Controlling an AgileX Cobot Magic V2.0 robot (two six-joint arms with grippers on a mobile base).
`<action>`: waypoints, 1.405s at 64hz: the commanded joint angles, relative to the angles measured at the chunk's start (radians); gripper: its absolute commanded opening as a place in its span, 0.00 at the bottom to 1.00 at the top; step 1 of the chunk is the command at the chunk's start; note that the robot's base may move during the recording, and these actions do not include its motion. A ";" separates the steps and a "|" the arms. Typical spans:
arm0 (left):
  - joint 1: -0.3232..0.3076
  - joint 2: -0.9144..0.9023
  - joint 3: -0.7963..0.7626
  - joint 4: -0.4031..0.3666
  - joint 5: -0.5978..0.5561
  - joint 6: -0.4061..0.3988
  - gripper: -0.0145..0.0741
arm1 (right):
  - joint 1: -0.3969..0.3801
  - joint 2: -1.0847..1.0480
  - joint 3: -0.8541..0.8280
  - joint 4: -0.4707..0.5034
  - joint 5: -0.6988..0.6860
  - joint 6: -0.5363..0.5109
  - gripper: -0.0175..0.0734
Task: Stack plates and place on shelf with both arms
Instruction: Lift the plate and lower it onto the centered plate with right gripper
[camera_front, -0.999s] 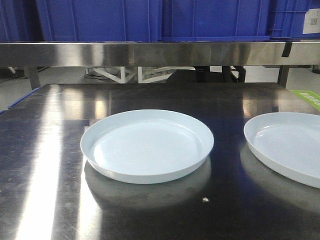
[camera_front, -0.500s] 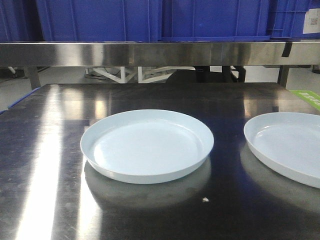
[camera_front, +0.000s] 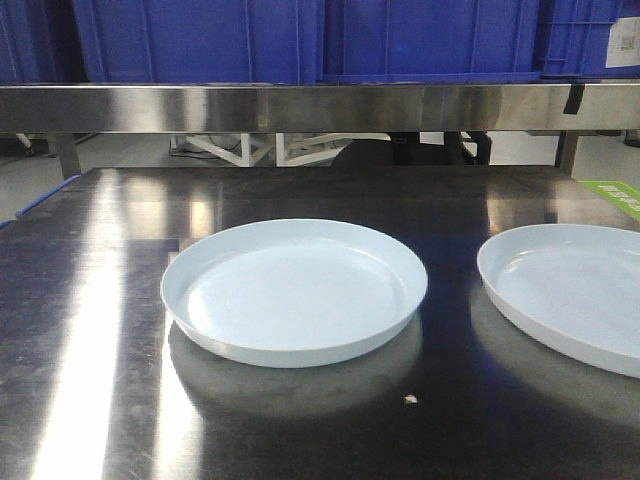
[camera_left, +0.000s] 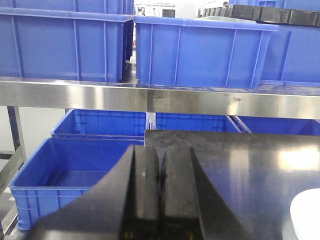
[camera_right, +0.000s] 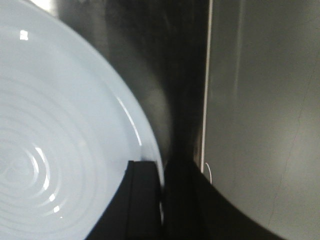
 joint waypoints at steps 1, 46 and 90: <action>0.003 0.010 -0.032 -0.008 -0.079 -0.004 0.25 | -0.018 -0.048 -0.022 0.003 0.011 -0.008 0.25; 0.003 0.010 -0.032 -0.008 -0.079 -0.004 0.25 | -0.115 -0.228 -0.022 0.208 0.018 -0.009 0.25; 0.003 0.010 -0.032 -0.008 -0.079 -0.004 0.25 | 0.286 -0.186 -0.021 0.344 -0.178 0.100 0.25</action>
